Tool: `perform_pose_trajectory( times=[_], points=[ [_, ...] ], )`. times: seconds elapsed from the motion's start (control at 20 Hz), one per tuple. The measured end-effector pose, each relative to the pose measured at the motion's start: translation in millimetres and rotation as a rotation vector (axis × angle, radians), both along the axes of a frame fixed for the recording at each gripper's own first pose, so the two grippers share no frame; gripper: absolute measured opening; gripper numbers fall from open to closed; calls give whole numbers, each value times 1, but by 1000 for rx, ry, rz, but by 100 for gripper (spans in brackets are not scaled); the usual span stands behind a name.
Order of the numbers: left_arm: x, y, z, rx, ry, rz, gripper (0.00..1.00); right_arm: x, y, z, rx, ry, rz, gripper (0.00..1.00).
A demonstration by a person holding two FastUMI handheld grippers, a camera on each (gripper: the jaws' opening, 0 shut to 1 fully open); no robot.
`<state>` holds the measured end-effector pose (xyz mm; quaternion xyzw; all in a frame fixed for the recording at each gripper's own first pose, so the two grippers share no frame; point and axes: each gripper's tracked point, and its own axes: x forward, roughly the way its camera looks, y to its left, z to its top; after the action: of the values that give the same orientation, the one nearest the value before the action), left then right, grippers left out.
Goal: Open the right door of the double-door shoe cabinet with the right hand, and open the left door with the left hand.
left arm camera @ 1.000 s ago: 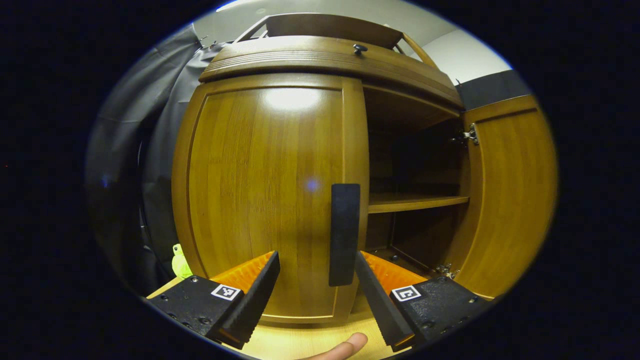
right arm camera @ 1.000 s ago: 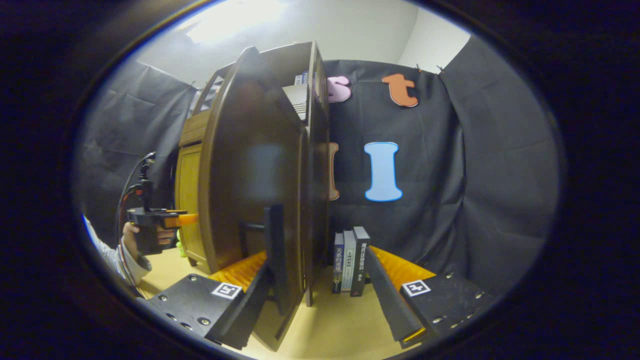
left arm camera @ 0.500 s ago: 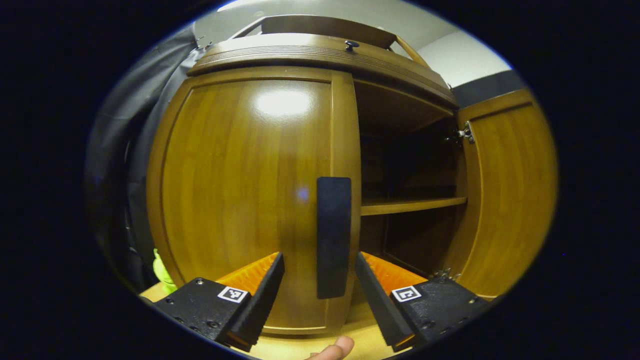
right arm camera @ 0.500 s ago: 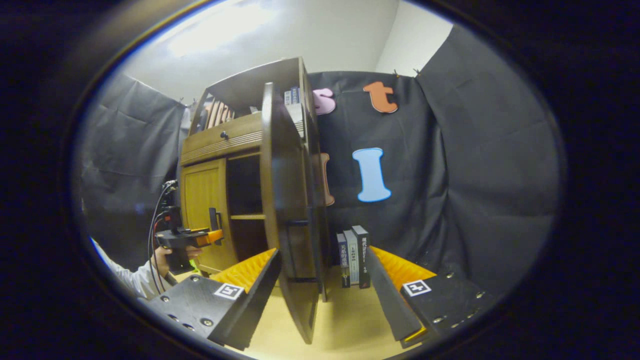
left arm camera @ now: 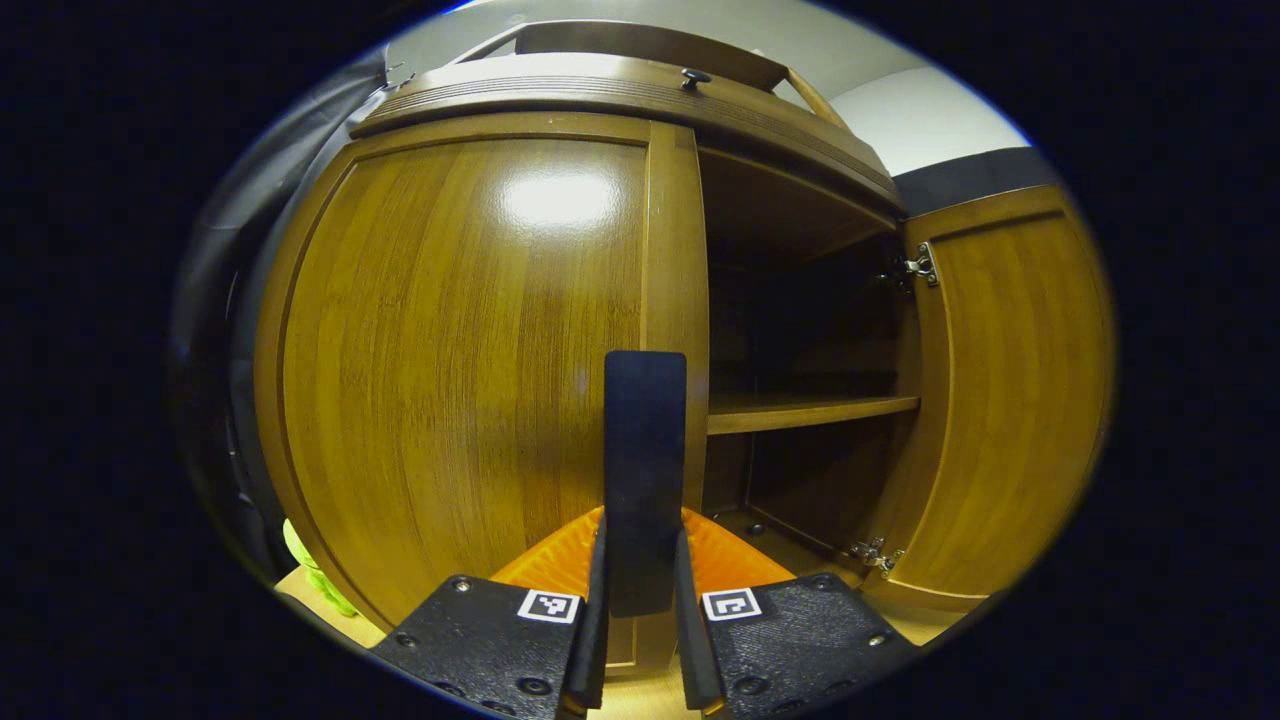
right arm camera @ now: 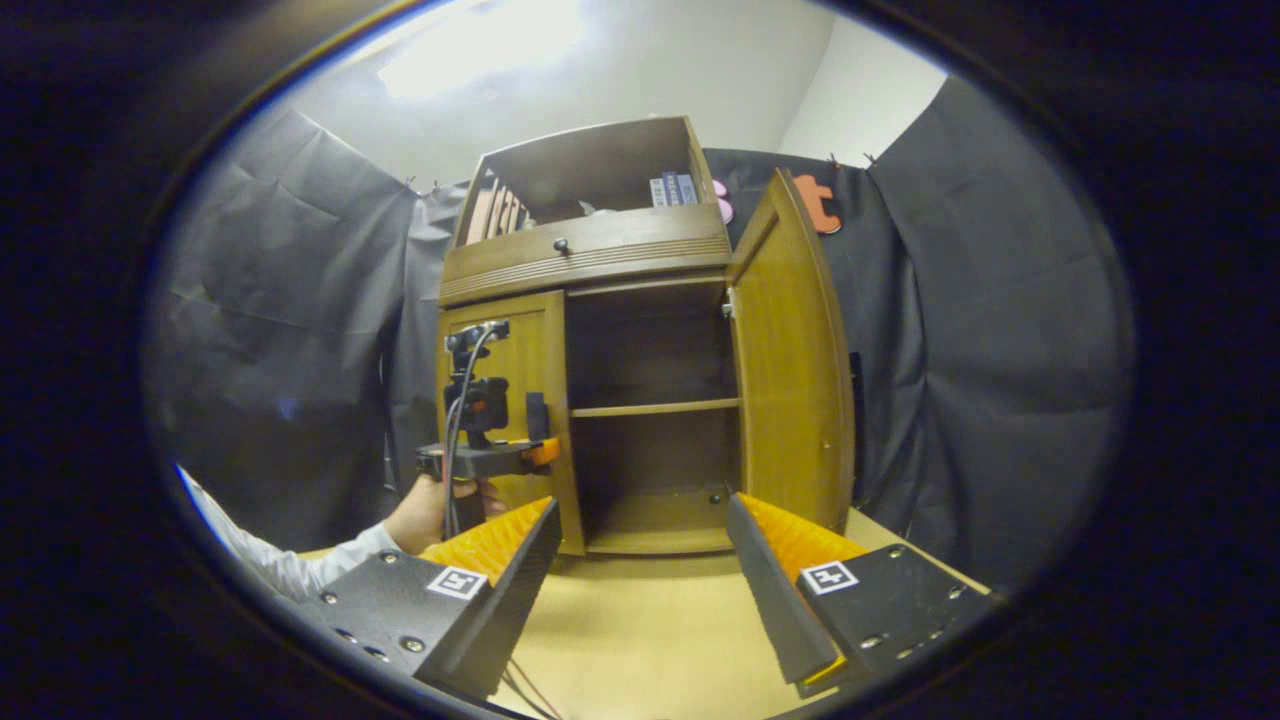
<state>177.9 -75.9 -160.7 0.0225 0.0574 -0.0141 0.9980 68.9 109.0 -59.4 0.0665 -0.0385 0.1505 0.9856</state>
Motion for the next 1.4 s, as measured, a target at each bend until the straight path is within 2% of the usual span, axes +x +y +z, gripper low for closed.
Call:
perform_pose_trajectory(
  times=[0.25,0.5,0.75,0.95,1.4],
  points=[
    [-29,-1,4,-2,18,-3,31,-11,-15,-15,-18,25,-59,97],
    [-64,0,7,3,65,-65,31,-34,-24,-7,5,9,-70,96],
    [-103,7,15,16,81,-82,31,-48,-25,5,21,-28,-44,97],
    [-128,16,20,12,100,-86,31,-46,-15,7,-18,-19,-48,97],
    [-177,42,31,-5,83,-114,31,-44,12,14,-14,-12,-38,97]
  ],
)
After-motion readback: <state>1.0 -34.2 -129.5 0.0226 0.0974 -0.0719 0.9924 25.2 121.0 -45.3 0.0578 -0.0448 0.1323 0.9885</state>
